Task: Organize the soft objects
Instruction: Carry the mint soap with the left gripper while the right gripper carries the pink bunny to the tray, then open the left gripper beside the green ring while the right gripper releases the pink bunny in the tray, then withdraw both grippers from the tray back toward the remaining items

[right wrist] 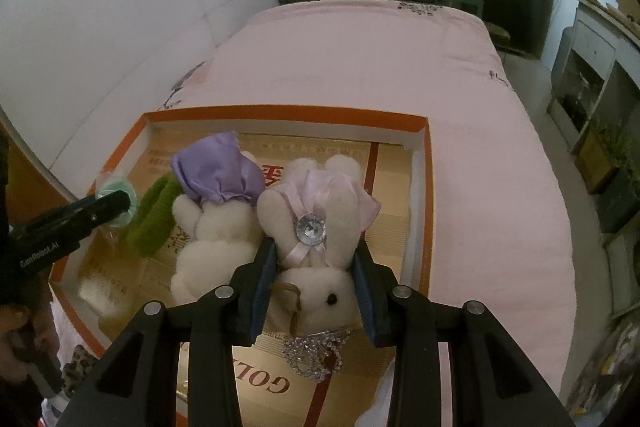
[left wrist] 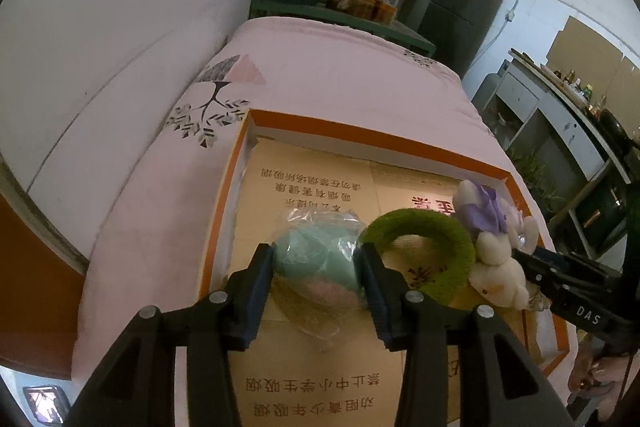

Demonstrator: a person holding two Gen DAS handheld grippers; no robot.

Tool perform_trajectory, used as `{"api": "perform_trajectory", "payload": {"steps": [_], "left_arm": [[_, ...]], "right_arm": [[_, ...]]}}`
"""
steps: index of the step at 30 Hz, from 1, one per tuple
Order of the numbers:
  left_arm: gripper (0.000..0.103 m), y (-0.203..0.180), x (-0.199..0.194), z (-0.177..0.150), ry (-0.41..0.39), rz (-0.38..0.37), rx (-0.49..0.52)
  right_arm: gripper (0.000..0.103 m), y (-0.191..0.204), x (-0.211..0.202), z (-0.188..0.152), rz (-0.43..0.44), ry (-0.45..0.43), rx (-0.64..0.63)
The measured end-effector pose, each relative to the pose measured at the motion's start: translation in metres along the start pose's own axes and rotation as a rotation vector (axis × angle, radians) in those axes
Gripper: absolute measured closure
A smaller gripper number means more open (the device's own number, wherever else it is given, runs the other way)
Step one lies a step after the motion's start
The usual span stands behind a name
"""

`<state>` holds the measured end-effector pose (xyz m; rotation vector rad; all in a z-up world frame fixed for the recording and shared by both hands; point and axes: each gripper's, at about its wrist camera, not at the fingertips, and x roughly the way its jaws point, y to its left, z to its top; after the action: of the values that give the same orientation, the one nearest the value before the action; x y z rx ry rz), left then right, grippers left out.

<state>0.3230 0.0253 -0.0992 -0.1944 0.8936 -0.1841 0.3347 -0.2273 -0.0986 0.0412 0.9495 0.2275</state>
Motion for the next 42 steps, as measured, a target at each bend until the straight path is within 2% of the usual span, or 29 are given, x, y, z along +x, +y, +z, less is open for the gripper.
{"api": "perform_trajectory", "payload": {"steps": [4, 7, 11, 19, 26, 33, 42], "left_arm": [[0.056, 0.001, -0.001, 0.001, 0.004, -0.006, -0.006], [0.053, -0.001, -0.006, 0.0, -0.012, 0.008, 0.005], [0.042, -0.004, -0.012, -0.001, -0.033, 0.021, 0.014], [0.035, -0.012, -0.034, 0.0, -0.073, 0.014, 0.043], [0.034, -0.017, -0.05, -0.002, -0.086, -0.006, 0.047], [0.034, -0.023, -0.074, -0.005, -0.131, -0.025, 0.051], [0.034, -0.033, -0.101, -0.014, -0.174, -0.022, 0.092]], "right_arm": [[0.056, -0.001, 0.0, -0.001, 0.007, -0.003, 0.01], [0.054, -0.003, -0.001, -0.002, 0.018, -0.003, 0.022], [0.053, -0.003, -0.005, -0.005, 0.013, -0.008, 0.021], [0.049, -0.003, -0.019, -0.01, -0.007, -0.043, 0.025], [0.049, -0.002, -0.032, -0.014, -0.01, -0.057, 0.031], [0.049, 0.003, -0.052, -0.02, -0.008, -0.083, 0.026], [0.049, 0.015, -0.078, -0.032, 0.002, -0.11, 0.015]]}}
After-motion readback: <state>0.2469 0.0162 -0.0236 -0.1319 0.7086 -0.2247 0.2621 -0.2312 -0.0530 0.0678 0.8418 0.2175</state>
